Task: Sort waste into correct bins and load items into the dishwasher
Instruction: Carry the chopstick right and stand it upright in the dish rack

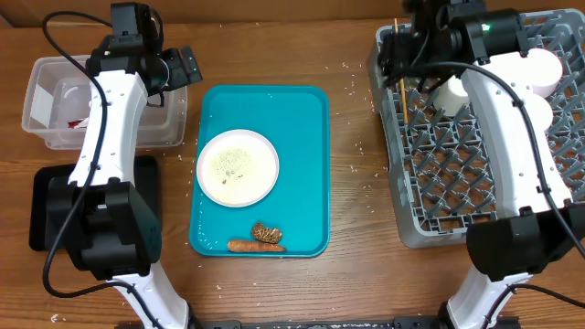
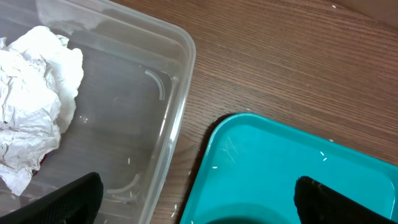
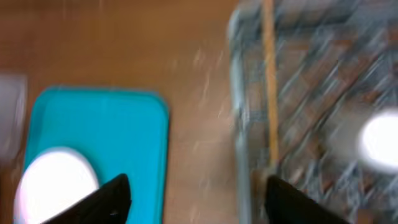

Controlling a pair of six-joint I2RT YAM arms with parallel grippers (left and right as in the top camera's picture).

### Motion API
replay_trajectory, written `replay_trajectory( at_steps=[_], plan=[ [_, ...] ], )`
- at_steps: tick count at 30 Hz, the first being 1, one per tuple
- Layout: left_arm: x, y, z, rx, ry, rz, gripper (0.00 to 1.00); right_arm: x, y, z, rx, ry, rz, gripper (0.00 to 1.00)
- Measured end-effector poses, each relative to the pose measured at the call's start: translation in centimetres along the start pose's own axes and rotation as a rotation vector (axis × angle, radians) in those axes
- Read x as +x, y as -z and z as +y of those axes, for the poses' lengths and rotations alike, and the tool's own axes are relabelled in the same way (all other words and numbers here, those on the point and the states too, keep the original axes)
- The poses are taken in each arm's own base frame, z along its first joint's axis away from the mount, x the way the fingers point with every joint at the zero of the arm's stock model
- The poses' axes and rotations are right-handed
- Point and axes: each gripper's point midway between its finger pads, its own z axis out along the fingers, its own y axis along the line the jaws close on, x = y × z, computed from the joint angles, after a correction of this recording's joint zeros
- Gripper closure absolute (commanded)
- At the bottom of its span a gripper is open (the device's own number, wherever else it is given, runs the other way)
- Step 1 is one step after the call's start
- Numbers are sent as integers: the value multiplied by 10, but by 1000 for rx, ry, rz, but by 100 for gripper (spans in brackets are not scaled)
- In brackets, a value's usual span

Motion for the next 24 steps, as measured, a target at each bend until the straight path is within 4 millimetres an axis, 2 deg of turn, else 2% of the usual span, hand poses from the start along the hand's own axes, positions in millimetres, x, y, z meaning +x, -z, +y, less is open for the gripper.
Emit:
replay_trajectory(
  at_steps=[2, 5, 6, 9, 10, 11, 16, 19, 24],
  plan=[
    [0, 0, 0, 0, 0, 0, 0, -35, 0, -6, 32, -35, -143, 17],
    [0, 0, 0, 0, 0, 0, 0, -84, 5, -8, 41, -60, -347, 23],
    [0, 0, 0, 0, 0, 0, 0, -96, 6, -7, 40, -59, -400, 31],
    [0, 0, 0, 0, 0, 1, 0, -119, -2, -7, 40, -57, -486, 70],
    [0, 0, 0, 0, 0, 0, 0, -126, -6, -7, 38, -55, -513, 78],
    [0, 0, 0, 0, 0, 0, 0, -135, -21, -8, 37, -54, -538, 95],
    [0, 0, 0, 0, 0, 0, 0, -144, -87, -22, 50, -69, -552, 96],
    [0, 0, 0, 0, 0, 1, 0, -136, -130, -42, 74, -84, -517, 96],
    [0, 0, 0, 0, 0, 0, 0, -124, -160, -70, 110, -110, -467, 96]
  ],
)
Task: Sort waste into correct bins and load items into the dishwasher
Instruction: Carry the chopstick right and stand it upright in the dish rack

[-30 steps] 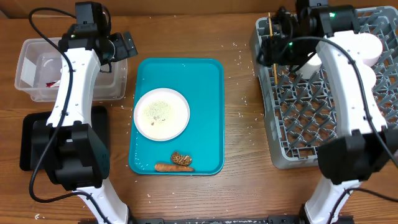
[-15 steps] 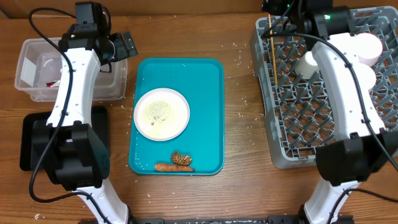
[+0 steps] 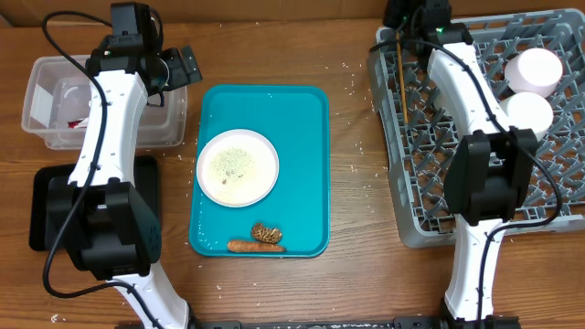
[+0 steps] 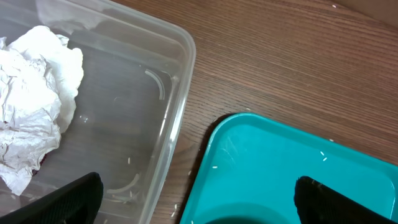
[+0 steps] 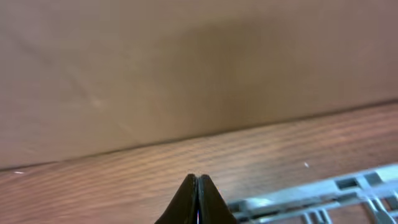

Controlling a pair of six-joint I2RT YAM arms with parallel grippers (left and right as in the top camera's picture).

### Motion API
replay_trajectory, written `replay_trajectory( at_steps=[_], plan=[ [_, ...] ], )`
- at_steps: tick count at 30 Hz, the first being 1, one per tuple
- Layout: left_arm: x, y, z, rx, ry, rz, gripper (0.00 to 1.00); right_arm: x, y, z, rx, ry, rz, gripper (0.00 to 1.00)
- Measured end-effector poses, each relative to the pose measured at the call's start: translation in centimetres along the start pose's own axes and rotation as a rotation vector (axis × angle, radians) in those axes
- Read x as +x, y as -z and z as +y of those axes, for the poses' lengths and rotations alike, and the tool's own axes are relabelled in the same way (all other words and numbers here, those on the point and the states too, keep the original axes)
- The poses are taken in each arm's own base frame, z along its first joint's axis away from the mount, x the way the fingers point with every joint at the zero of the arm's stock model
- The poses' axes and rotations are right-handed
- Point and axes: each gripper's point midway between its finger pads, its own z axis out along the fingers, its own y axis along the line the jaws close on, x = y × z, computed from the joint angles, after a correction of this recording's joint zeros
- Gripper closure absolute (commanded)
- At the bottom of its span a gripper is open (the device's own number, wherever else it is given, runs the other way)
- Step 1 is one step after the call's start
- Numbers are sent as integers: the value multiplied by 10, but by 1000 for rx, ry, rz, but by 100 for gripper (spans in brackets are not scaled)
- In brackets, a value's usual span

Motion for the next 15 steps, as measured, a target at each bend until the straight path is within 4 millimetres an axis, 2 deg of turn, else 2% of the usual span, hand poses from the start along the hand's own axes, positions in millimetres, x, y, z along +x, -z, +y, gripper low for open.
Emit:
replay_trajectory(
  at_steps=[4, 8, 13, 15],
  plan=[
    [0, 0, 0, 0, 0, 0, 0, 19, -12, -18, 33, -8, 57, 96],
    [0, 0, 0, 0, 0, 0, 0, 37, -22, -22, 43, -5, 98, 96],
    [0, 0, 0, 0, 0, 0, 0, 69, -33, -28, 52, -1, 188, 96],
    [0, 0, 0, 0, 0, 0, 0, 75, -34, -29, 56, 0, 205, 96]
  ],
)
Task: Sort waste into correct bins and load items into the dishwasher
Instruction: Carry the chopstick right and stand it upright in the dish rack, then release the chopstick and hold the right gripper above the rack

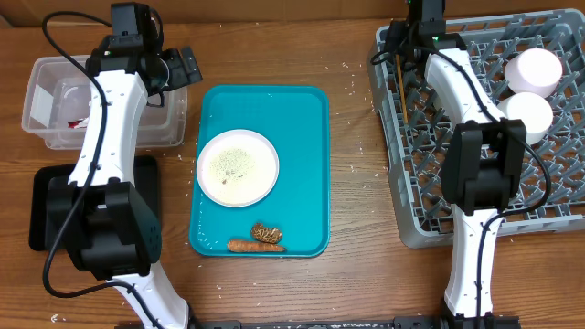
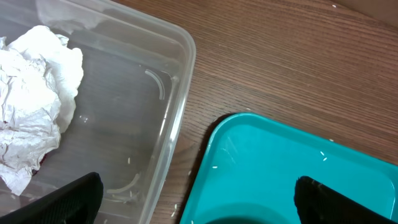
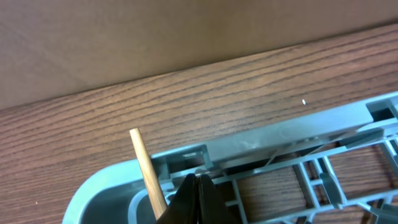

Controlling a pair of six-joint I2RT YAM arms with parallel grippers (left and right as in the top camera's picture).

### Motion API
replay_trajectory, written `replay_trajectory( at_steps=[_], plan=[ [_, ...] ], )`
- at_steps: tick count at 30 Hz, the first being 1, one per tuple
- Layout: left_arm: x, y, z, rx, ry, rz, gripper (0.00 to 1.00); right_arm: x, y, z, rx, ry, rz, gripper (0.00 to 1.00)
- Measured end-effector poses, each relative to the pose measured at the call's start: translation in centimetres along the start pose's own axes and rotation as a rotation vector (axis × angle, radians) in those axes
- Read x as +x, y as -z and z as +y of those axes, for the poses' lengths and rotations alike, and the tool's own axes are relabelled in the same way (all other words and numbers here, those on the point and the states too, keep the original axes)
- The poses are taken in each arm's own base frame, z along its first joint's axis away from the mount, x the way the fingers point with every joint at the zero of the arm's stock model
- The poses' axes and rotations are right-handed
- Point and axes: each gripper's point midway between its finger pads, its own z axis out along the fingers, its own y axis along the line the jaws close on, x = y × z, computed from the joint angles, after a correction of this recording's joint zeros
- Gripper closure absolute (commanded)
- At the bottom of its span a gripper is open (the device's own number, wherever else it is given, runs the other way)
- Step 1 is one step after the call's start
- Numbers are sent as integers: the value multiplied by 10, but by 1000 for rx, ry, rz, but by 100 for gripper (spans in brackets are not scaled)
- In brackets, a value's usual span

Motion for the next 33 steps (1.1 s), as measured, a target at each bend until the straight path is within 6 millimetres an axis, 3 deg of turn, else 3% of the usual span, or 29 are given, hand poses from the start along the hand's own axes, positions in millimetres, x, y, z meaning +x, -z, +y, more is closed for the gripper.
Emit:
replay_trajectory(
  at_steps=[9, 18, 24, 33],
  plan=[
    [0, 0, 0, 0, 0, 0, 0, 8, 4, 0, 1, 2, 46, 96],
    [0, 0, 0, 0, 0, 0, 0, 19, 27, 4, -2, 9, 153, 96],
    [0, 0, 0, 0, 0, 0, 0, 18, 34, 22, -115, -2, 172, 94],
    [0, 0, 0, 0, 0, 0, 0, -43, 37, 49, -241, 9, -69, 87]
  ],
)
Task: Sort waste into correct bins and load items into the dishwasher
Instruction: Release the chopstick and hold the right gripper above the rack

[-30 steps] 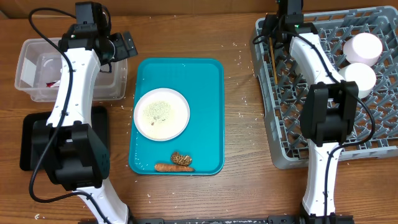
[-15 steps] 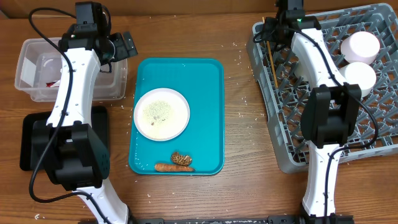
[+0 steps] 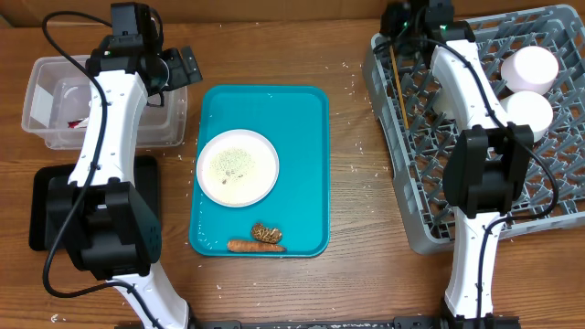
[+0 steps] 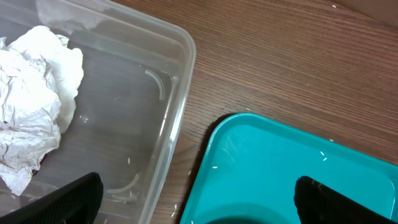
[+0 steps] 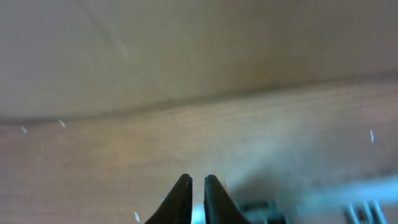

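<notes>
A white plate (image 3: 238, 166) and brown food scraps (image 3: 266, 235) lie on the teal tray (image 3: 306, 137). A wooden chopstick (image 3: 399, 87) lies along the left side of the grey dish rack (image 3: 457, 183), which also holds two white cups (image 3: 530, 66). My right gripper (image 3: 399, 20) (image 5: 198, 186) is at the rack's far left corner, its jaws parted by a narrow slit with nothing seen between them; that view is blurred. My left gripper (image 3: 187, 66) (image 4: 205, 205) stands wide open over the gap between the clear bin (image 4: 180, 93) and the tray (image 4: 280, 168).
The clear bin (image 3: 101, 100) holds crumpled white paper (image 4: 37, 112). A black bin (image 3: 46, 206) sits at the near left. The dish rack lies skewed on the table, and a brown wall rises behind the table's far edge.
The dish rack has shifted left and turned askew. My right gripper's jaws, shut before, now show a narrow gap, and its view points higher at the wall. The left arm has not moved.
My right gripper was open over the rack's left side by the chopstick. It was then shut at the rack's far left corner and stayed shut there. Now the rack sits skewed and the jaws are slightly apart. The left gripper stayed open by the clear bin throughout.
</notes>
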Controlling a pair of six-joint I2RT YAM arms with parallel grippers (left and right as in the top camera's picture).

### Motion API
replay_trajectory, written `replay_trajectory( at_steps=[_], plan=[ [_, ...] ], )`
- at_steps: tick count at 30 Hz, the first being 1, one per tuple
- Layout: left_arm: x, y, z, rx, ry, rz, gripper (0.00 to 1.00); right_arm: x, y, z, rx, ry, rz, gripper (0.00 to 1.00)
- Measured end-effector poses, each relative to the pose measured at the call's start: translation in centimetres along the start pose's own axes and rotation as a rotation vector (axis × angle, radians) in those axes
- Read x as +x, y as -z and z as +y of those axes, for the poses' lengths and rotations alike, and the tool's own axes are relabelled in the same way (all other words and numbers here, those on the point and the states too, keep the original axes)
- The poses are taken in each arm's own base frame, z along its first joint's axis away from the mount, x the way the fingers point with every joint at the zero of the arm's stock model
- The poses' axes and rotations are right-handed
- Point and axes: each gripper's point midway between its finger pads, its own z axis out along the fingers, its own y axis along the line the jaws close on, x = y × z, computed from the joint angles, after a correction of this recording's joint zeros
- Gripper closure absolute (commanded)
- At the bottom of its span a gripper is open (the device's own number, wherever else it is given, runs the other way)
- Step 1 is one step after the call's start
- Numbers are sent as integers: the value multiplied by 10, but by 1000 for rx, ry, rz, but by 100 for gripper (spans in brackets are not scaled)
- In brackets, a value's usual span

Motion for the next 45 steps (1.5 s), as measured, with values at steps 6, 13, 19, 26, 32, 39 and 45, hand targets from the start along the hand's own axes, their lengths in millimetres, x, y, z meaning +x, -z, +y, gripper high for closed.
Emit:
replay_trajectory(
  at_steps=[6, 13, 19, 26, 32, 39, 45],
  plan=[
    [0, 0, 0, 0, 0, 1, 0, -23, 1, 7, -26, 15, -92, 89],
    [0, 0, 0, 0, 0, 0, 0, -19, -5, 1, -8, 12, -90, 96],
    [0, 0, 0, 0, 0, 0, 0, 1, -19, -9, 14, 5, -41, 96],
    [0, 0, 0, 0, 0, 0, 0, 10, -23, -12, 23, 18, -11, 96],
    [0, 0, 0, 0, 0, 0, 0, 14, -23, -13, 27, 28, 5, 95],
    [0, 0, 0, 0, 0, 1, 0, 21, -22, -19, 60, 65, 33, 95],
    [0, 0, 0, 0, 0, 0, 0, 22, -20, -22, 80, 88, 48, 95]
  ],
)
